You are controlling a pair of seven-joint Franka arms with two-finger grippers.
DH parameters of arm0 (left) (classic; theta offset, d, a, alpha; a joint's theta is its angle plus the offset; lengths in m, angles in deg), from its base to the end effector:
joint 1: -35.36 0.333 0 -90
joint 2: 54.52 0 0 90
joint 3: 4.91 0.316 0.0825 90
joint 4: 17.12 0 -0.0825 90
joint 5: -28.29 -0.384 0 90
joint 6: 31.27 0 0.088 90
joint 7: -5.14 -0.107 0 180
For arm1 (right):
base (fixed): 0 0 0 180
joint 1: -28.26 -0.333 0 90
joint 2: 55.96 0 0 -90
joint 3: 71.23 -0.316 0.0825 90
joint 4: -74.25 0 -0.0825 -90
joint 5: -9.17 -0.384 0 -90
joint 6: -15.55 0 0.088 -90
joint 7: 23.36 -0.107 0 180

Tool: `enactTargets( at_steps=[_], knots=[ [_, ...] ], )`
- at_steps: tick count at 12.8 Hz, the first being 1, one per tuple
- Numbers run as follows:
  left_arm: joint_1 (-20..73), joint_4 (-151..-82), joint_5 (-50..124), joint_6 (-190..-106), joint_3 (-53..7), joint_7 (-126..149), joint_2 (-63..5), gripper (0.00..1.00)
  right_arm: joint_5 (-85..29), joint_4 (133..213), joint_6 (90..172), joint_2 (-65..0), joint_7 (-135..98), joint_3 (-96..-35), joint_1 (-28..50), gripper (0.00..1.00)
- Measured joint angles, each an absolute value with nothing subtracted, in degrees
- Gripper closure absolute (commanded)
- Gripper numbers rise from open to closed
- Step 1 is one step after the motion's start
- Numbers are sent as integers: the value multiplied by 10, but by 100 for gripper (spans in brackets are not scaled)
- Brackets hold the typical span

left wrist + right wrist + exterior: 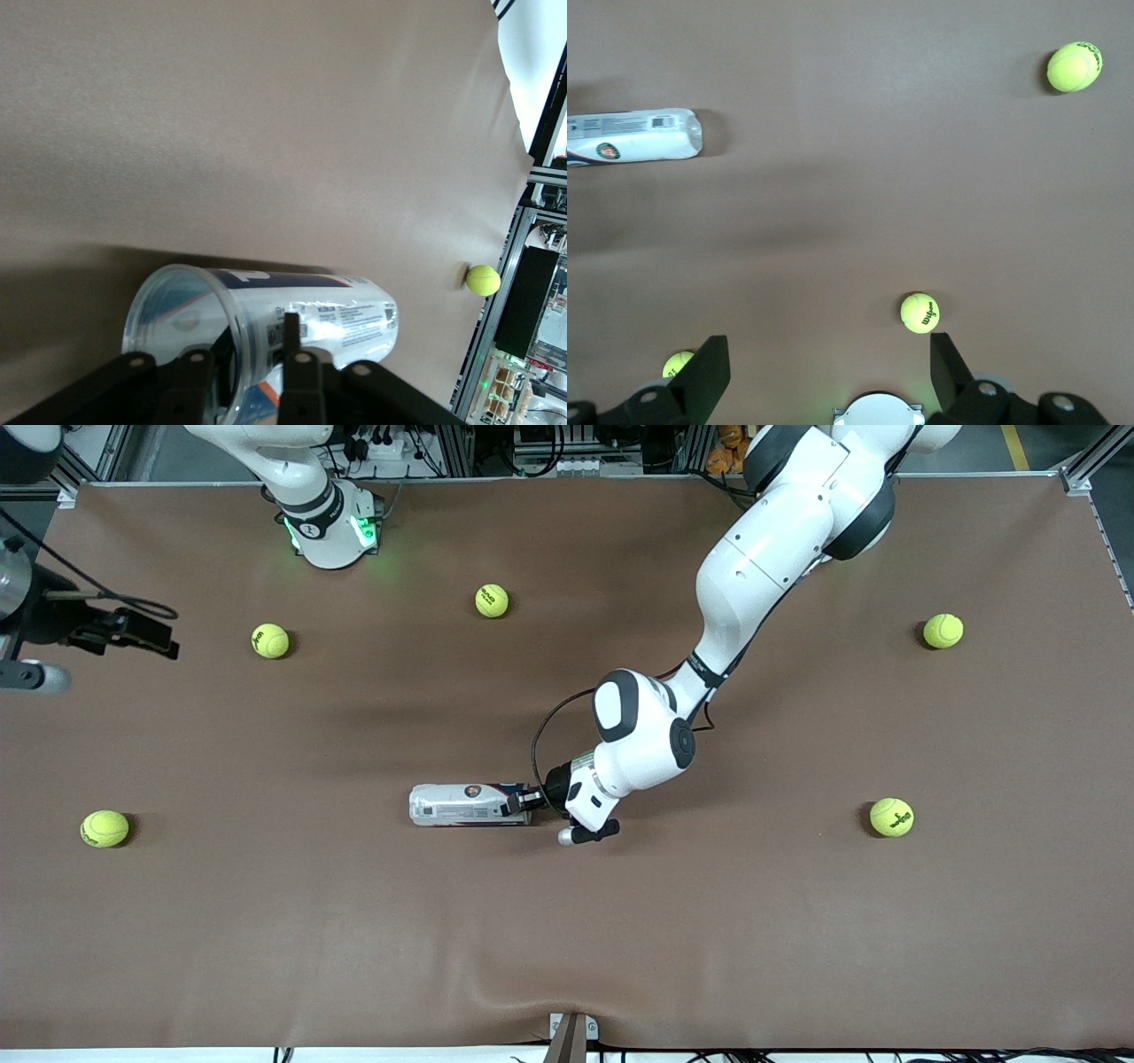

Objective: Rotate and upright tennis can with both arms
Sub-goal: 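Grasp the can's open end with the left gripper while the right gripper withdraws, then rotate the can upright with the left gripper, lifting its gripped end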

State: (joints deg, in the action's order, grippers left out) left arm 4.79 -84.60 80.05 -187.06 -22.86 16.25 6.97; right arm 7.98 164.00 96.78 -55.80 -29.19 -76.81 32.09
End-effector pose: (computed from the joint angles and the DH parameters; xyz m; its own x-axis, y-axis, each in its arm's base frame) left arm 0.6018 -0.5102 0.1819 0.9509 0.2689 -0.1534 0.2893 -0.5950 0.7499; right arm 0.5378 0.0188 0.6128 0.9860 -0.0683 -0.1522 -0.0700 -0.9975 -0.0056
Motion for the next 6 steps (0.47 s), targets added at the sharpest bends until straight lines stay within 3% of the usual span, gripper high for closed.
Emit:
enactTargets(
  at_steps=[6],
  knots=[
    [54, -833, 802, -1871, -234, 163, 49, 100, 80, 1640, 969, -571, -284, -765, 318, 0]
  ],
)
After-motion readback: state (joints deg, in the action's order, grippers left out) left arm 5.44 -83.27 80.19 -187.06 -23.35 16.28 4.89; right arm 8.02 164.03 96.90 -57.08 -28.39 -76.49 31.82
